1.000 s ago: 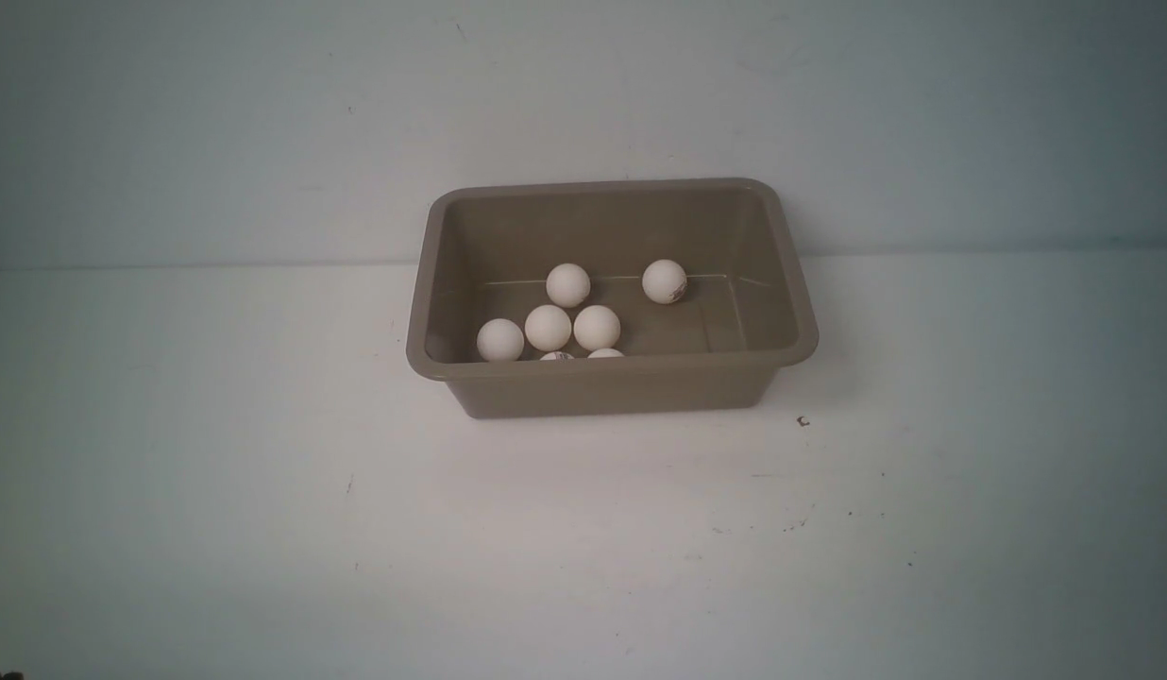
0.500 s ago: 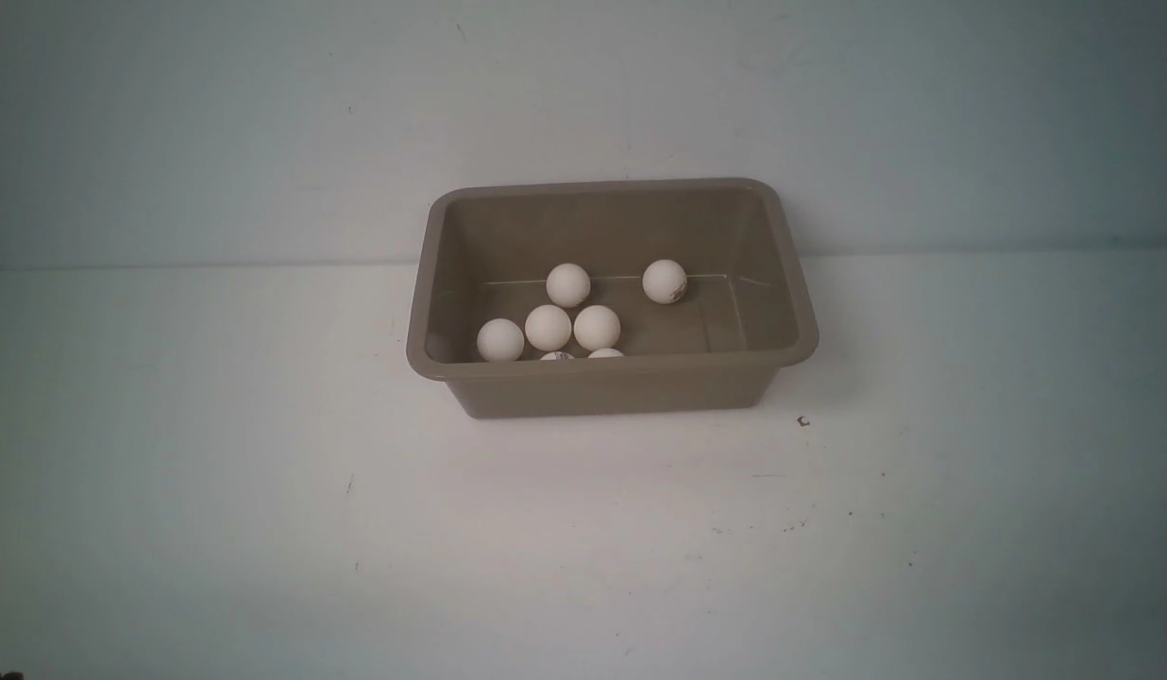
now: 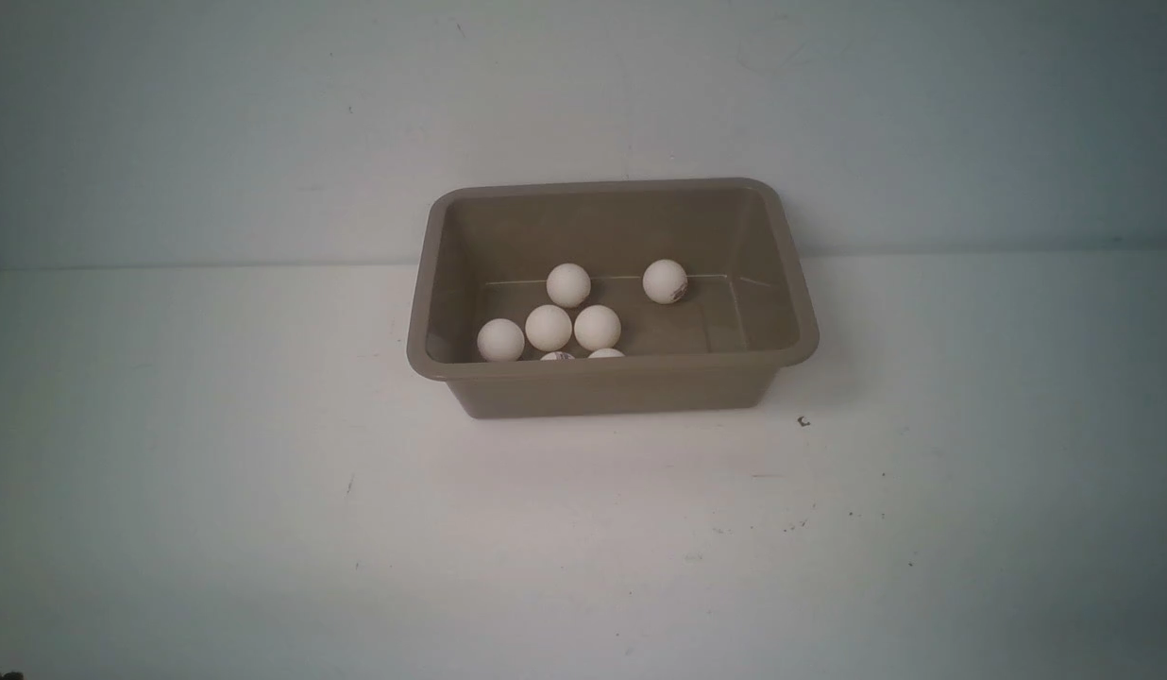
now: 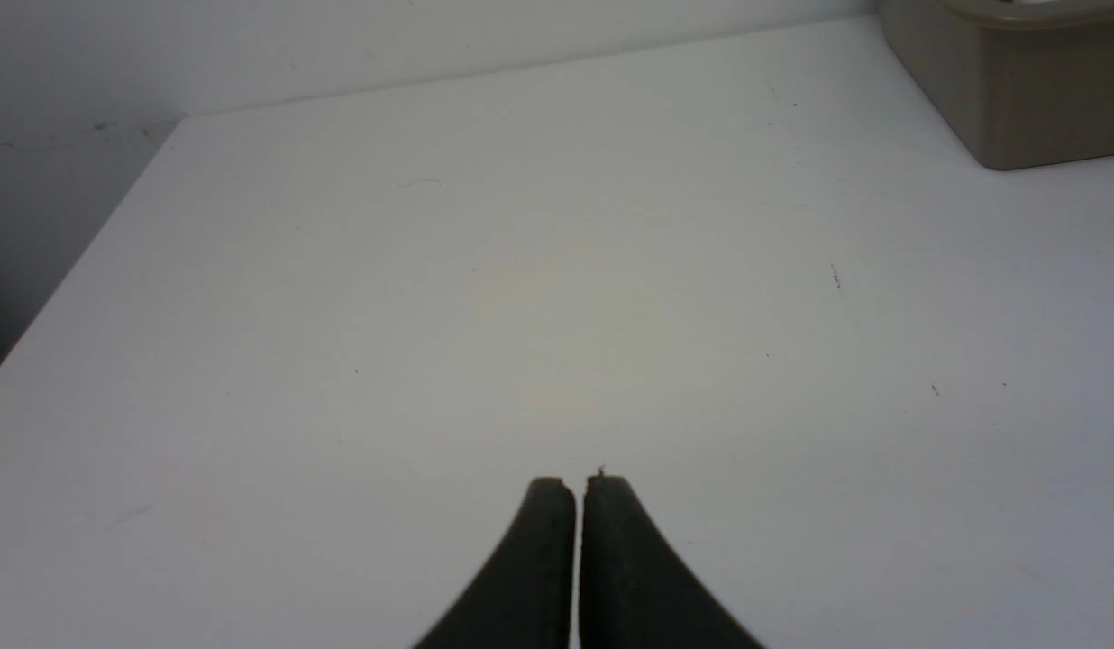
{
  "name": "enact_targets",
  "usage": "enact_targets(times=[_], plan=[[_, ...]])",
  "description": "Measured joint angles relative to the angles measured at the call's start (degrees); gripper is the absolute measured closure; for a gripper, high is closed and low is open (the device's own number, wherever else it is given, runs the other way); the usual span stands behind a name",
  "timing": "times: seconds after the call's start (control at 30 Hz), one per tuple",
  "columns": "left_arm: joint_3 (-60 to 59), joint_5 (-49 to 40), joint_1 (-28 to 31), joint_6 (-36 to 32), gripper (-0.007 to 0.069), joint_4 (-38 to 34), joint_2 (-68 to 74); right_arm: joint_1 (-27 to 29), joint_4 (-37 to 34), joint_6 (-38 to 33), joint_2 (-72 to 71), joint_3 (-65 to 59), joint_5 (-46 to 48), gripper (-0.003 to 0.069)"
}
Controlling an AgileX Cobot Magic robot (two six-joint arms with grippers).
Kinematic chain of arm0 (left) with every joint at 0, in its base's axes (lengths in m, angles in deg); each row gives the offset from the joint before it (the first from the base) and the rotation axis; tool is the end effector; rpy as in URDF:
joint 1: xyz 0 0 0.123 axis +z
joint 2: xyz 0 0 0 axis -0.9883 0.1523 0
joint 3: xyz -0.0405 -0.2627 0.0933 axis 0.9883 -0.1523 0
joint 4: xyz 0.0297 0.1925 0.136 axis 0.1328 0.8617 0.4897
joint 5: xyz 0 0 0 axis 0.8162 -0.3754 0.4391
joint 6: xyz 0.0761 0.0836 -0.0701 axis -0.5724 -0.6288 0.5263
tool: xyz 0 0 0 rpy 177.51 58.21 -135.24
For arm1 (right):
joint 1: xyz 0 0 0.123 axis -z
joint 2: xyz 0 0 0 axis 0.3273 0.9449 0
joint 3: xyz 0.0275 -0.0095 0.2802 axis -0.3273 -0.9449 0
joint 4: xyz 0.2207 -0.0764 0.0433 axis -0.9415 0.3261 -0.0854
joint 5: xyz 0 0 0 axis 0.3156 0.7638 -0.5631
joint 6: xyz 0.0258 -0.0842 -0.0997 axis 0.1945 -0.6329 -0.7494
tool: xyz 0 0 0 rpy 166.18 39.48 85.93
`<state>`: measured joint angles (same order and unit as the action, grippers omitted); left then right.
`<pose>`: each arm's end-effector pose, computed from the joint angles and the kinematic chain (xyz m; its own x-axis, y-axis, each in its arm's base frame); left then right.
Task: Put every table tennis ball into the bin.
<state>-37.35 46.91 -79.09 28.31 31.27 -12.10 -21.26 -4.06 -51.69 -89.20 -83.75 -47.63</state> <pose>0.0812 0.0040 0.1574 -0.3100 0.0804 -0.9473 -0.0153 0.9959 0.0896 0.0778 -0.0237 0.1984 -0.1901 -0.1013 -0.9765 0.1428 0.9812 -0.1296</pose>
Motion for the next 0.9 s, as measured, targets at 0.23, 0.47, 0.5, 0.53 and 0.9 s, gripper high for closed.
enact_targets(times=[0.23, 0.47, 0.5, 0.53, 0.9], plan=[[0.0, 0.0, 0.0, 0.0, 0.0629, 0.0, 0.0, 3.1, 0.2, 0.0, 0.0, 0.0, 0.3, 0.0675], [0.0, 0.0, 0.0, 0.0, 0.0629, 0.0, 0.0, 3.5, -2.0, 0.0, 0.0, 0.0, 0.3, 0.0675], [0.0, 0.0, 0.0, 0.0, 0.0629, 0.0, 0.0, 3.7, -2.4, 0.0, 0.0, 0.0, 0.4, 0.0675], [0.0, 0.0, 0.0, 0.0, 0.0629, 0.0, 0.0, 4.0, -3.0, 0.2, 0.0, 0.0, 0.7, 0.0675], [0.0, 0.0, 0.0, 0.0, 0.0629, 0.0, 0.0, 6.8, -14.0, 1.9, 0.1, -5.1, 1.5, 0.0675]])
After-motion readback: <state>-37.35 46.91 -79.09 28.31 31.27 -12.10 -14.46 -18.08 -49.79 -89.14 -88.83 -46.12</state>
